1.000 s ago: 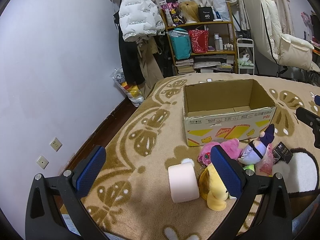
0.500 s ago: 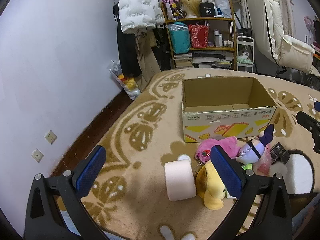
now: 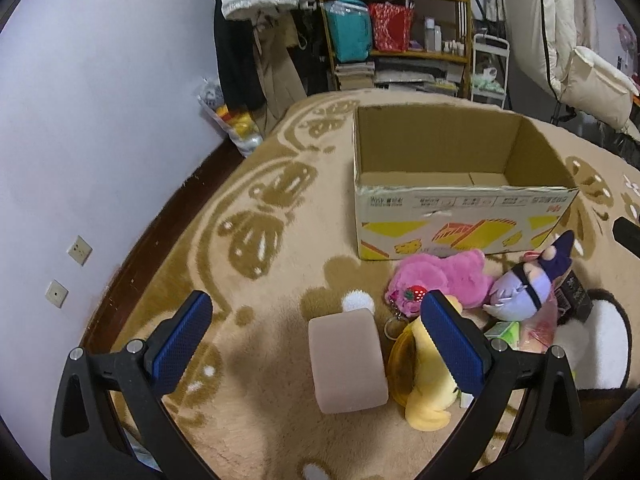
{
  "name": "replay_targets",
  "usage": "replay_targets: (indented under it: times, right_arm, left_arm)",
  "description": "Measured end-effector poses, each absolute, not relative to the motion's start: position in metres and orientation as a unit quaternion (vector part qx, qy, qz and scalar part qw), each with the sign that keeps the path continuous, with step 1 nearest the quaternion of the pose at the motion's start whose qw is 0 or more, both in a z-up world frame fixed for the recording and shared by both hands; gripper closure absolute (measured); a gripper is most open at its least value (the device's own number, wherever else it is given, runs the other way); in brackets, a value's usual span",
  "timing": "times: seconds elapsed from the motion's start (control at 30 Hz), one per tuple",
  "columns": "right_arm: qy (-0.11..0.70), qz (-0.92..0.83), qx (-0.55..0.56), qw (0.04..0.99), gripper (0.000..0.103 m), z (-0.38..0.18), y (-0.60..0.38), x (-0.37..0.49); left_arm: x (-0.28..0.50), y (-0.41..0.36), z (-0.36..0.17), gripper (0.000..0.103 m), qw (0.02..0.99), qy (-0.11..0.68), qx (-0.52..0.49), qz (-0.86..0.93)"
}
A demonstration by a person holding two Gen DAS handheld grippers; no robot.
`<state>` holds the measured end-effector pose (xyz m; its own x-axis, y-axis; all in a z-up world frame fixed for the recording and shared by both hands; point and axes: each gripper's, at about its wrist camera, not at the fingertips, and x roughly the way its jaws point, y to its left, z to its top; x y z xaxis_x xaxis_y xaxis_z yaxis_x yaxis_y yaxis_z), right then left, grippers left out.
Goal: Organize soft objects
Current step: 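Lower the left gripper onto the pale pink cushion while the right gripper approaches the purple-hatted doll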
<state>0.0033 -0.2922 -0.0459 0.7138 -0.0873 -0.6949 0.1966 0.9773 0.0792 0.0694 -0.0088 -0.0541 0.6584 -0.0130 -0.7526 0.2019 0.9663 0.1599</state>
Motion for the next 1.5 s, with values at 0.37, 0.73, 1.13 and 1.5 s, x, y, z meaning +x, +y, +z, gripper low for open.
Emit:
replay_targets:
  times: [0.37, 0.73, 1.13, 1.5]
  right_arm:
    - [0.393, -0.030, 0.059, 0.917, 0.000, -0.066, -0.275, 0.037]
    - [0.405, -0.007, 0.066, 0.912, 0.000, -0.079, -0.265, 0.054]
    - [0.416, 0.006, 0.073, 0.906, 0.000, -0.086, -0.257, 0.064]
    - [0.425, 0.025, 0.085, 0.901, 0.013, -0.091, -0.253, 0.067]
  left_arm:
    - [0.092, -0.007, -0.080, 0.000, 0.885, 0.451, 0.101, -0.059]
    - [0.104, -0.003, -0.102, 0.000, 0.865, 0.490, 0.089, -0.060]
    - [0.108, -0.001, -0.118, 0.000, 0.848, 0.521, 0.084, -0.058]
    - [0.113, 0.003, -0.129, 0.034, 0.827, 0.555, 0.046, -0.076]
